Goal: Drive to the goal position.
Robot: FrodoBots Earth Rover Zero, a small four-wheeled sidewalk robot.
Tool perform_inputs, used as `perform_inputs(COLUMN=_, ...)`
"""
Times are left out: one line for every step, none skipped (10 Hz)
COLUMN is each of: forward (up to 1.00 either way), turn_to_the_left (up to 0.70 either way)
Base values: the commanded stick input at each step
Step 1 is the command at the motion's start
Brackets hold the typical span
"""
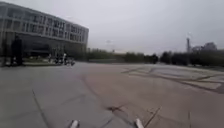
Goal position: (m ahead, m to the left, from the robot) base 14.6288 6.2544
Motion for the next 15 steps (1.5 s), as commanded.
perform_inputs(forward=1.00, turn_to_the_left=0.02)
perform_inputs(forward=1.00, turn_to_the_left=0.02)
perform_inputs(forward=1.00, turn_to_the_left=0.02)
perform_inputs(forward=1.00, turn_to_the_left=0.02)
perform_inputs(forward=1.00, turn_to_the_left=0.02)
perform_inputs(forward=1.00, turn_to_the_left=0.02)
perform_inputs(forward=1.00, turn_to_the_left=0.02)
perform_inputs(forward=1.00, turn_to_the_left=0.02)
perform_inputs(forward=1.00, turn_to_the_left=0.02)
perform_inputs(forward=1.00, turn_to_the_left=0.02)
perform_inputs(forward=1.00, turn_to_the_left=0.02)
perform_inputs(forward=1.00, turn_to_the_left=0.02)
perform_inputs(forward=1.00, turn_to_the_left=0.02)
perform_inputs(forward=1.00, turn_to_the_left=0.02)
perform_inputs(forward=1.00, turn_to_the_left=0.02)
